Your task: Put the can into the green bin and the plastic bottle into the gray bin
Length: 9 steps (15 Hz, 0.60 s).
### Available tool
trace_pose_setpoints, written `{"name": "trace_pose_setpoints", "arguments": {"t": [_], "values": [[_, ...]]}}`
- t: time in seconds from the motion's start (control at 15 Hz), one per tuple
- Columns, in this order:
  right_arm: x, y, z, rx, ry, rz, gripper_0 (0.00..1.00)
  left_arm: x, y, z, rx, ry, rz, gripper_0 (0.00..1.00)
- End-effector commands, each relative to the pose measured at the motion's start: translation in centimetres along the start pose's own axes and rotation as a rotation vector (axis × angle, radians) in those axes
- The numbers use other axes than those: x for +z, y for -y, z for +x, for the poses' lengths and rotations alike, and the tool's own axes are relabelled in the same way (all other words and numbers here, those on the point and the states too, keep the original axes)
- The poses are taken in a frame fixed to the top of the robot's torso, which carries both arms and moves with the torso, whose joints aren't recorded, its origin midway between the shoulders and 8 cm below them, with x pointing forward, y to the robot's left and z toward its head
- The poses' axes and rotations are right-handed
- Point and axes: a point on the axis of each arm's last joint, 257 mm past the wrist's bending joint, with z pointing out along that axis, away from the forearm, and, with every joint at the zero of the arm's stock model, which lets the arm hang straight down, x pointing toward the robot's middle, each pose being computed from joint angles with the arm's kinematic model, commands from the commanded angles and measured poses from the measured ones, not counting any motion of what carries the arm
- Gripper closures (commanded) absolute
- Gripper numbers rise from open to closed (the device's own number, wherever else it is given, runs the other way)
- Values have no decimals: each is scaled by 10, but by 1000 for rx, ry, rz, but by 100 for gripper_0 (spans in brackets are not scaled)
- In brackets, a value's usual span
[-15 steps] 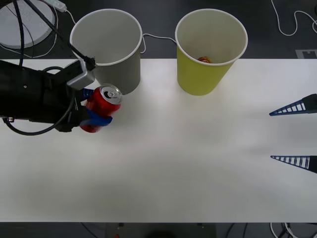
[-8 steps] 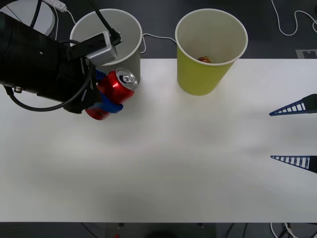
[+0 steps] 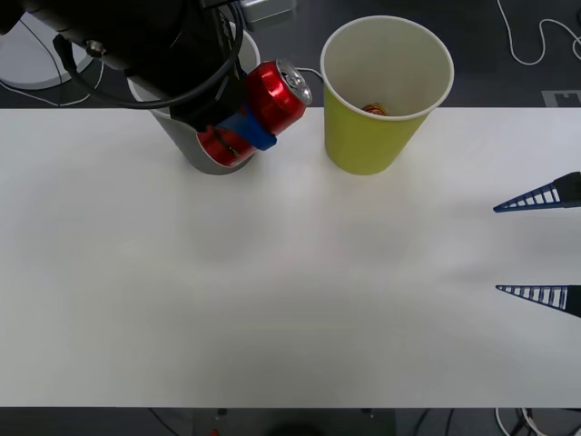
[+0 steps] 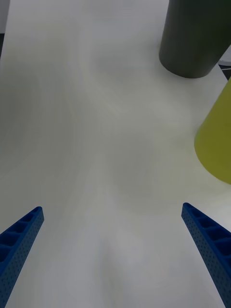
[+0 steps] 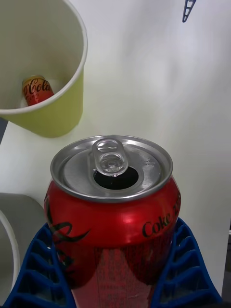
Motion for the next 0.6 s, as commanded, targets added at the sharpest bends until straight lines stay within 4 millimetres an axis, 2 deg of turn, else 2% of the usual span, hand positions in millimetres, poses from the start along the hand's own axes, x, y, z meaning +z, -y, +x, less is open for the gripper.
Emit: {"name": "trace_pose_setpoints", "arguments": {"t": [0.07,0.33,0.47,0.6], "values": [[0,0,0,0,0,0,0,7,-13,-23,-16,-23,9,100],[0,0,0,0,0,0,0,19,-44,-58,-66,-46,-33,100],[0,0,0,0,0,0,0,28,-67,-80,-107,-67,-86,100],[0,0,0,0,0,0,0,35,-77,-102,-137,-79,-124,100]]}}
